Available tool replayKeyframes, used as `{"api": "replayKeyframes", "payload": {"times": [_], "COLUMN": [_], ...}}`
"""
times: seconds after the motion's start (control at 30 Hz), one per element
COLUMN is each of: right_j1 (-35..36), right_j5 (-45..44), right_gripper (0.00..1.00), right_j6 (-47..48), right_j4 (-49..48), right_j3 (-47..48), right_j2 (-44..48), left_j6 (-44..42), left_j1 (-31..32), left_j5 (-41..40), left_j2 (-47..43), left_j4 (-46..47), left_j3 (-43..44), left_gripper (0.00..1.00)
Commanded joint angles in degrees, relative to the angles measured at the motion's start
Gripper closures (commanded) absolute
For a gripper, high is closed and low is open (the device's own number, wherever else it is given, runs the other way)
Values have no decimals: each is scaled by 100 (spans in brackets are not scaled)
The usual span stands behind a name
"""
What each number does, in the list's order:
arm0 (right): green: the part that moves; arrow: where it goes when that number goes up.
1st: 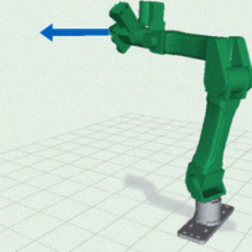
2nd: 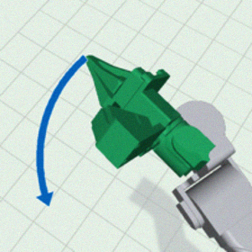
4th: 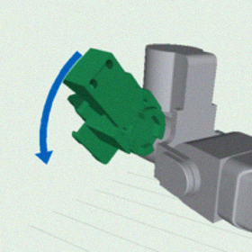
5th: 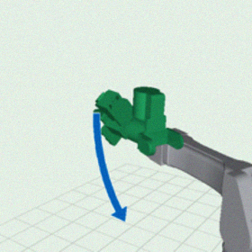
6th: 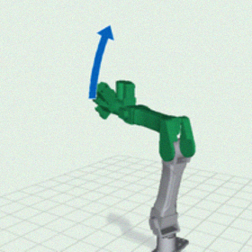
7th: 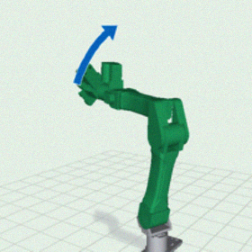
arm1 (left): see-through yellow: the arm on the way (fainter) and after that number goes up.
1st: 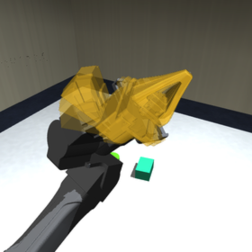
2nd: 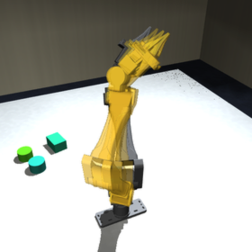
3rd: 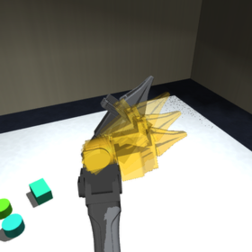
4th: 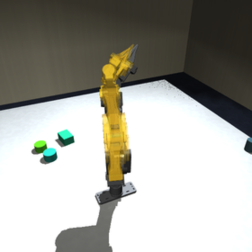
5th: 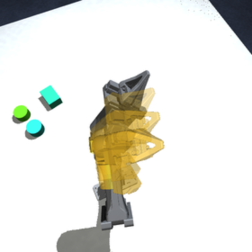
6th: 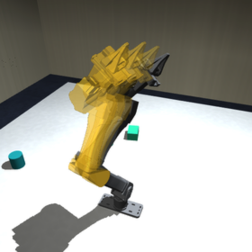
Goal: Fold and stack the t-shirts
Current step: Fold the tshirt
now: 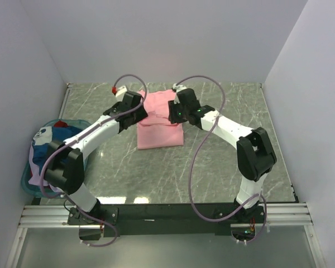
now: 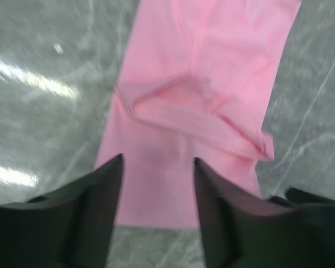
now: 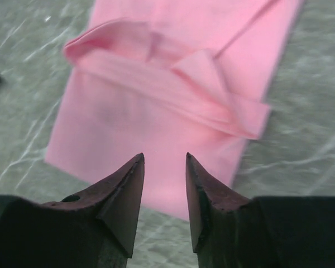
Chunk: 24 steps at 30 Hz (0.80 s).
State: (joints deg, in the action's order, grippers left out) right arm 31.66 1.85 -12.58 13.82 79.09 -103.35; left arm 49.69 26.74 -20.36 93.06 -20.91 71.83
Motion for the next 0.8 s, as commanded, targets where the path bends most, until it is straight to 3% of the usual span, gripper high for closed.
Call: {"api": "replayKeyframes", "payload": {"times": [0.0, 0.2, 0.53, 0.77], "right_j1": [174, 235, 200, -81], "right_j5": [228, 510, 448, 273], "right_gripper": [59, 67, 67, 66], "right_j6": [-200, -394, -500, -693], "right_j4": [-257, -354, -117, 366], "right_j3": [-43, 167, 941, 2326], "right_j2": [-176, -730, -1713, -2505], "left_j6": [392, 480, 463, 436], "left_j1": [357, 543, 551, 551], "left_j5": [444, 717, 1236, 1403], "left_j2": [63, 564, 1276, 1391], "left_j4": [-230, -133, -599, -617], "left_j3": [-389, -662, -600, -758], "left_gripper": [47, 69, 74, 73]}}
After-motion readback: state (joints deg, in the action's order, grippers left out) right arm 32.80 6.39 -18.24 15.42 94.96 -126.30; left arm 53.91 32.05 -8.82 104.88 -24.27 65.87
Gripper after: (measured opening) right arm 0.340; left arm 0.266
